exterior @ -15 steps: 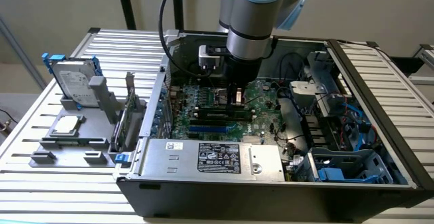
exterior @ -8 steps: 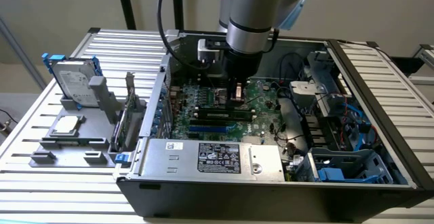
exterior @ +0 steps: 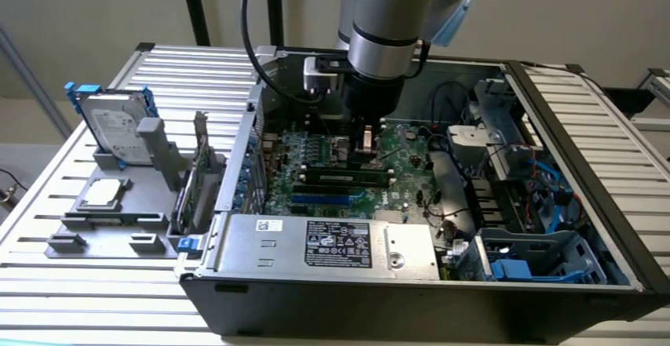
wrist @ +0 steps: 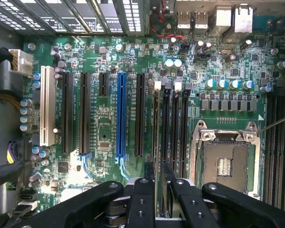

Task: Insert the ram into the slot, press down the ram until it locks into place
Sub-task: 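Insert the ram into the slot, then press down the ram until it locks into place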

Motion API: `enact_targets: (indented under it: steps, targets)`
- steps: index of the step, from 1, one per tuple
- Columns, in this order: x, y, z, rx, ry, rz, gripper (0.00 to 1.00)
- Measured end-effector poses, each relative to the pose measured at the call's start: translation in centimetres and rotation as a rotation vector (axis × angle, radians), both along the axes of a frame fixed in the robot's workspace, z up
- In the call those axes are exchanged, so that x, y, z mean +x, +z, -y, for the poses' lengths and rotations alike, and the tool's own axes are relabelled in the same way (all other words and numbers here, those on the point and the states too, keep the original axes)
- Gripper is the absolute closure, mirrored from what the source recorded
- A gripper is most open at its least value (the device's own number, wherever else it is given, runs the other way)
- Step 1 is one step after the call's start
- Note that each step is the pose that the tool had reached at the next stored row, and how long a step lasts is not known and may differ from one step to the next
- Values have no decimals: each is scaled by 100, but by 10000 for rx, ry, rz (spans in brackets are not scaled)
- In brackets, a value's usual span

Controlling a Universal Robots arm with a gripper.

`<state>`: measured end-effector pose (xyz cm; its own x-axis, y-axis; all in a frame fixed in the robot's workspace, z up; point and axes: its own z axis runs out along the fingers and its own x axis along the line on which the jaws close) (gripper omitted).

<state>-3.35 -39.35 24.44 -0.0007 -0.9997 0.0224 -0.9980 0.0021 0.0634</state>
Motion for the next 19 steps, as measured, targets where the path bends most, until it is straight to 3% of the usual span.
enact_targets:
  steps: [4, 6, 9, 19]
  targets:
    - [0, 0, 0, 0, 0, 0, 78]
    - [0, 0, 0, 0, -1, 0, 87]
    - [0, 0, 0, 0, 0, 0, 90]
    - [0, 0, 0, 1, 0, 0, 90]
